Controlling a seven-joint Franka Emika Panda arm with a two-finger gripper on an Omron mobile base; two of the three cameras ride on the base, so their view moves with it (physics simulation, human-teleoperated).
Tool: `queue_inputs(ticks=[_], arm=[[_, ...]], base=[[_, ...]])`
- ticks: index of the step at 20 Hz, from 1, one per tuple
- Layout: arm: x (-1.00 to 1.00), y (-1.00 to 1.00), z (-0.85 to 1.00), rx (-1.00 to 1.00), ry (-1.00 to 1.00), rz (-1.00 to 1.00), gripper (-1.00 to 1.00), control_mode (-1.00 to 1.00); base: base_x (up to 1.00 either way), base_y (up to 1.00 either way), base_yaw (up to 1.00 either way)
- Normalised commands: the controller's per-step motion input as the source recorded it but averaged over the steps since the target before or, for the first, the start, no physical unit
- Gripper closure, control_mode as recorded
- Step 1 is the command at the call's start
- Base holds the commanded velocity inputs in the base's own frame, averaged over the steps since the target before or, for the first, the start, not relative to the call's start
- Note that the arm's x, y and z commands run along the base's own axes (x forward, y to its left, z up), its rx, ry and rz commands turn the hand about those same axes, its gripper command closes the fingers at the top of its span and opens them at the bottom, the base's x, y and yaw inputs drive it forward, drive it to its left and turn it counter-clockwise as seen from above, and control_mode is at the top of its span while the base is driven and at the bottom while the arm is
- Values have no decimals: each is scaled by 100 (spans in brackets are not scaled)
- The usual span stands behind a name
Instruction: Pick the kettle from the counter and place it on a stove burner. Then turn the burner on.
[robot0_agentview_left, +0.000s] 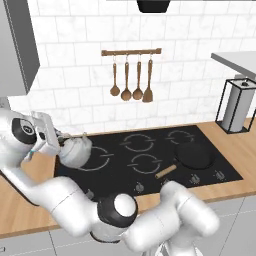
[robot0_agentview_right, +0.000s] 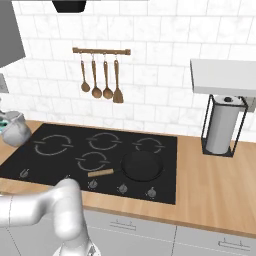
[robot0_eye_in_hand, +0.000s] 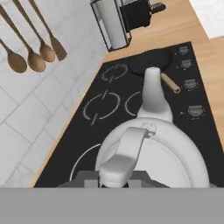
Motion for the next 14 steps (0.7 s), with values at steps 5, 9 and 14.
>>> queue_inputs(ticks=[5, 9, 14], arm=[[0, -97, -6, 21, -11, 20, 100, -100], [42, -73, 0, 28, -4, 20, 100, -100], [73, -50, 1, 35, 0, 15, 100, -100]], base=[[0, 0, 0], [0, 0, 0], [0, 0, 0]])
